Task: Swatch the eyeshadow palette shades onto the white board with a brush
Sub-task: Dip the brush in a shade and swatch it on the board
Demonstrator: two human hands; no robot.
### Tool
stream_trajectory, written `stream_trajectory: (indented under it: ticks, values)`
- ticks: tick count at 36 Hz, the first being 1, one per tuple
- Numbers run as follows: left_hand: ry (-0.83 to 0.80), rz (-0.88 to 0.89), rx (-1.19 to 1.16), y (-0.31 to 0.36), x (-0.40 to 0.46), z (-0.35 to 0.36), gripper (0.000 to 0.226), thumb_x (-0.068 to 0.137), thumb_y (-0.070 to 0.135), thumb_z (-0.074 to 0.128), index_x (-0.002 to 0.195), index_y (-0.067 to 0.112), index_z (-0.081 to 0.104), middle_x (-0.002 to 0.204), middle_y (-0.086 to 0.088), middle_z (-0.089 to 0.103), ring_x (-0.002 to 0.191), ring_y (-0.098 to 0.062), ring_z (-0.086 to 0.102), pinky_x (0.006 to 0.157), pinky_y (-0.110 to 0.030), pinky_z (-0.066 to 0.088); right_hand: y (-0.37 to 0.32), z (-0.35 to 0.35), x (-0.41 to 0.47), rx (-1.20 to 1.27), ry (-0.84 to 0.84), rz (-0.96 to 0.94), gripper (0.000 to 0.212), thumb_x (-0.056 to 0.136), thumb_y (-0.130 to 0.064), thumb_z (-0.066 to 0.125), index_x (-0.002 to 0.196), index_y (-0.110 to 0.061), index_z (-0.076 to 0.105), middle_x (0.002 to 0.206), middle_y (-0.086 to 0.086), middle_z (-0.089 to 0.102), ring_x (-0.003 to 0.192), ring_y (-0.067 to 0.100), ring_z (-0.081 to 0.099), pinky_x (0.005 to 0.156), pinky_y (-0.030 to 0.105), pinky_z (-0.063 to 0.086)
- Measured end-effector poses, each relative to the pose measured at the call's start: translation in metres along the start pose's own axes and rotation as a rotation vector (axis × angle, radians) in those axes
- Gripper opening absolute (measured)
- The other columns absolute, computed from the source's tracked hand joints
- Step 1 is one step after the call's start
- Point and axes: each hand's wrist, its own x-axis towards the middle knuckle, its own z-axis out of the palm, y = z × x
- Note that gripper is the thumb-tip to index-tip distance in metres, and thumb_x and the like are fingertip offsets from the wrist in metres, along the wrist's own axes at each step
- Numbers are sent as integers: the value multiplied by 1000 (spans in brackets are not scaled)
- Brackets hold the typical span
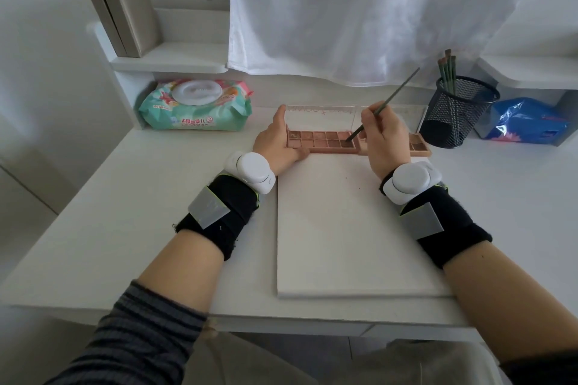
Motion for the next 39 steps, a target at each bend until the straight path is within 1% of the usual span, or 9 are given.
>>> stream_trajectory:
  ticks: [2, 5, 8, 12, 16, 21, 26, 34, 39]
  values:
    - [-3, -12, 0, 3, -2, -1, 109, 63, 41, 63, 149, 14, 1, 132, -15, 48, 121, -32, 48, 105, -36, 35, 2, 1, 1, -1, -4, -6, 16, 98, -19, 43, 85, -13, 48, 57, -7, 50, 49, -1, 47, 55, 13, 38]
    - [-3, -19, -2, 4, -4, -2, 111, 58, 43, 59, 149, 14, 1, 130, -14, 49, 120, -31, 49, 105, -37, 36, 4, 1, 0, 9, -43, 11, 19, 96, -26, 45, 78, -30, 49, 58, -10, 49, 57, 14, 49, 62, 39, 48]
    - [-3, -10, -2, 3, -3, -2, 109, 63, 39, 64, 149, 14, 1, 128, -14, 51, 118, -31, 50, 103, -38, 37, 3, -1, -2, -58, -68, 22, 21, 93, -32, 45, 73, -37, 47, 57, -10, 48, 59, 21, 49, 62, 50, 48]
    - [-2, -1, -11, 2, -3, -2, 111, 61, 42, 62, 148, 14, 1, 127, -14, 52, 117, -31, 51, 104, -40, 38, -2, 0, -1, -29, -34, 48, 21, 95, -28, 44, 74, -30, 45, 59, -3, 50, 61, 29, 56, 61, 42, 47]
    - [-47, -9, -74, 1, -3, -5, 105, 73, 29, 72, 148, 12, 0, 133, -17, 45, 126, -29, 43, 108, -35, 33, -11, -2, -2, 75, 40, 44, 16, 98, -17, 43, 84, -10, 46, 57, -3, 49, 44, -2, 48, 49, 9, 36]
    - [-183, -60, -169, -3, -6, -24, 89, 83, 1, 63, 149, 16, 6, 147, -15, 33, 135, -20, 35, 99, -16, 28, -32, 2, -4, 110, 10, 44, 19, 97, -20, 46, 78, -24, 48, 62, -4, 54, 57, 10, 53, 61, 31, 46]
    - [-246, -104, -225, -8, -6, -32, 87, 80, -12, 55, 149, 18, 11, 152, -10, 28, 140, -17, 27, 110, -28, 29, -54, 21, -21, 78, -163, 24, 19, 96, -23, 48, 77, -28, 48, 63, -5, 59, 62, 17, 58, 71, 40, 49]
    - [-230, -76, -232, -10, -6, -32, 81, 82, -11, 54, 149, 12, 14, 152, -13, 26, 140, -19, 27, 109, -28, 28, -45, 40, -43, 44, -214, -37, 10, 96, -18, 48, 87, -15, 50, 64, -10, 55, 58, -3, 52, 70, 31, 45]
    - [-219, -74, -249, -10, -7, -31, 80, 82, -10, 54, 148, 14, 15, 151, -13, 28, 139, -18, 29, 102, -23, 30, -43, 39, -43, 7, -220, -51, 11, 95, -20, 48, 85, -21, 49, 64, -11, 54, 60, 0, 52, 74, 39, 49]
